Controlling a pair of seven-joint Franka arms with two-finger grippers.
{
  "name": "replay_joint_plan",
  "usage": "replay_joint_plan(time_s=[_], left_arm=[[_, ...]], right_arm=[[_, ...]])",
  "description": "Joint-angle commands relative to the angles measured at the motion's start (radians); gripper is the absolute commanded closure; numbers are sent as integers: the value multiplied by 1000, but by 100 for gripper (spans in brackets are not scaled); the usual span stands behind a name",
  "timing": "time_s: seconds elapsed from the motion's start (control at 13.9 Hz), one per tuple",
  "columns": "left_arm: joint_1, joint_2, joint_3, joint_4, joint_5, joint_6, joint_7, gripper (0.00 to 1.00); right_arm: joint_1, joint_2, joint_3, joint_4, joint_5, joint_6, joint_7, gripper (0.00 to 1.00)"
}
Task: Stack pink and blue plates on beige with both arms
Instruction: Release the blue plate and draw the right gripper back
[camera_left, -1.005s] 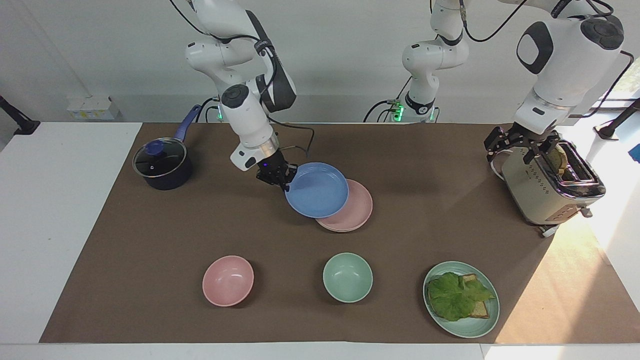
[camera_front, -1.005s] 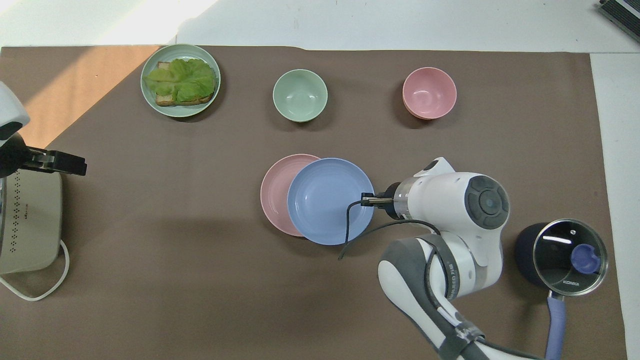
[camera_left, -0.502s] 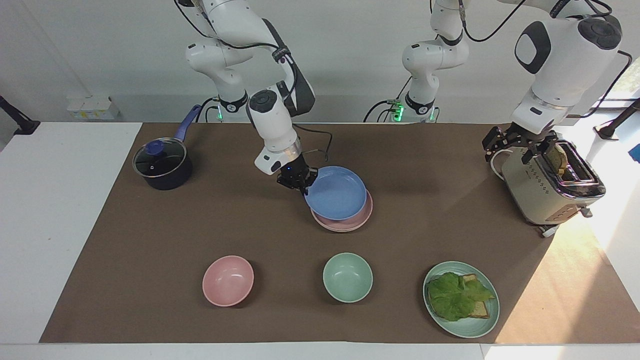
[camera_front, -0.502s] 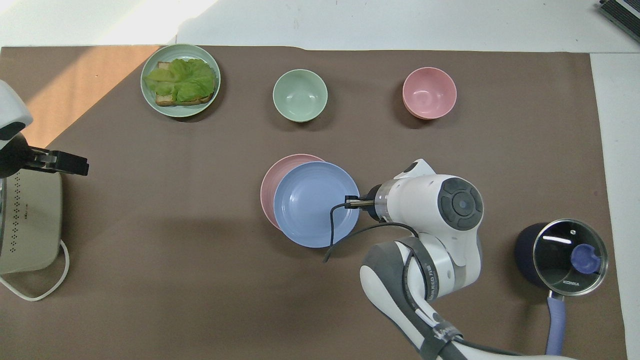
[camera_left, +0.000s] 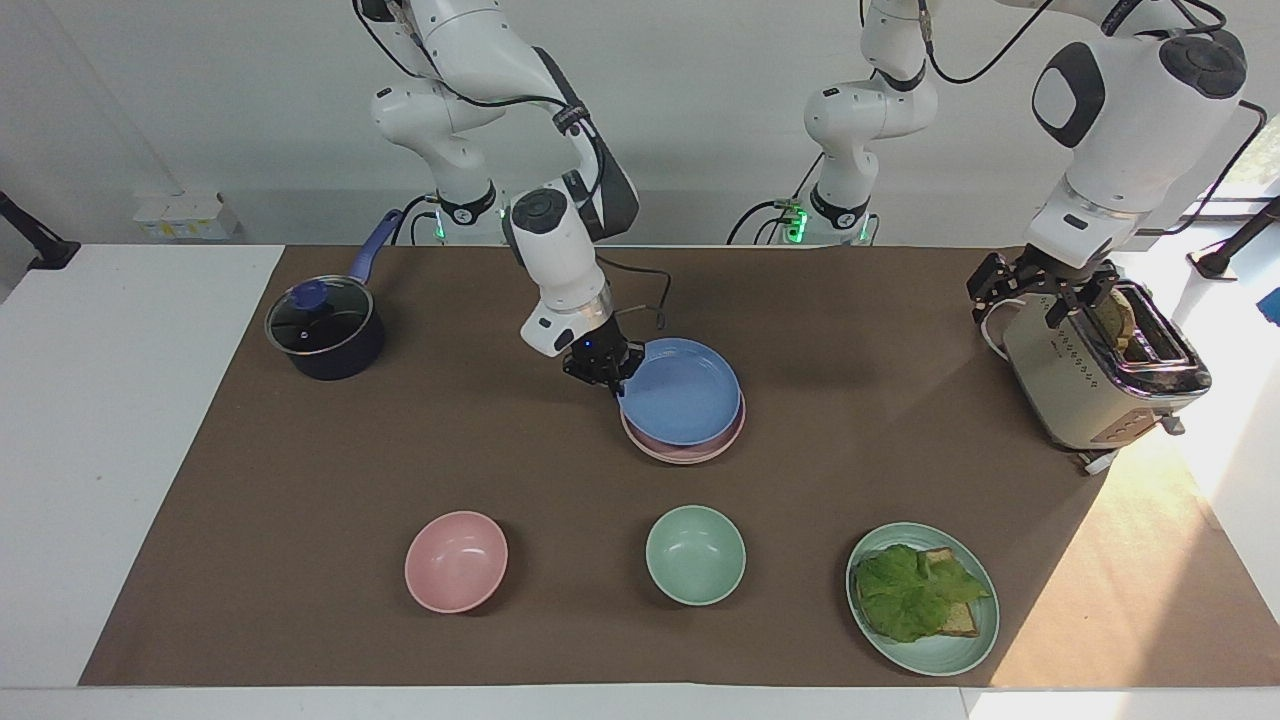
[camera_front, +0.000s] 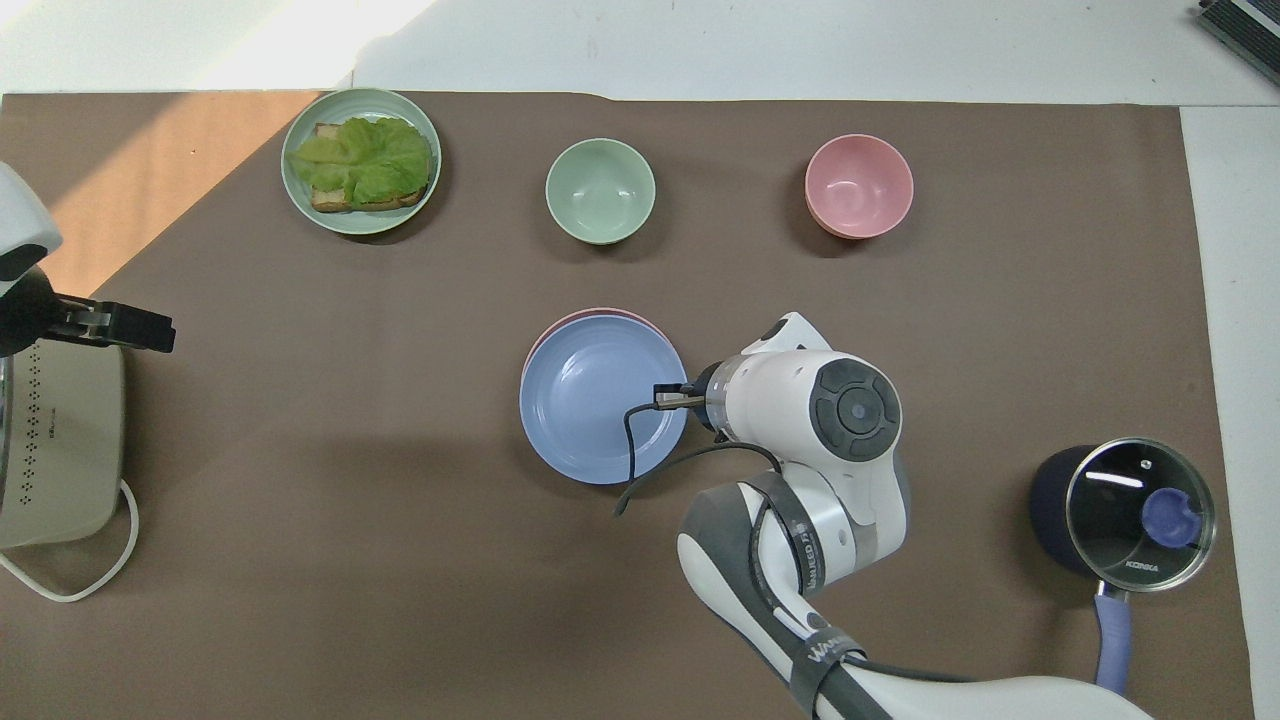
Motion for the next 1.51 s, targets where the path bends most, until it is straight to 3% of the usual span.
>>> replay_joint_plan(time_s=[0.0,0.22,0.36,0.43,0.5,0.65,1.0,1.44], left_arm=[[11,-14,5,7,11,-63,6,0],[-27,-14,69,9,11,-66,4,0],[-111,-14,148,11,11,-67,6,0],[-132,-14,167,11,11,-66,4,0],[-142,-14,170,11,11,-64,6,0],[-193,-14,210,14,11,-61,4,0],[-204,-12,216,15,11,-61,4,0],[-189,-12,216,15,11,-63,4,0]], right_arm=[[4,22,-4,16,-34,33,42,100],[4,25,-4,16,-35,57,42,99],[2,25,-4,18,-35,59,42,64],[2,25,-4,19,-34,61,44,28],[4,25,-4,27,-34,59,45,10],[-5,14,-6,47,-35,42,49,1],[-113,-131,-24,52,-98,-174,47,0],[-333,-243,-24,212,-238,-580,-2,0]])
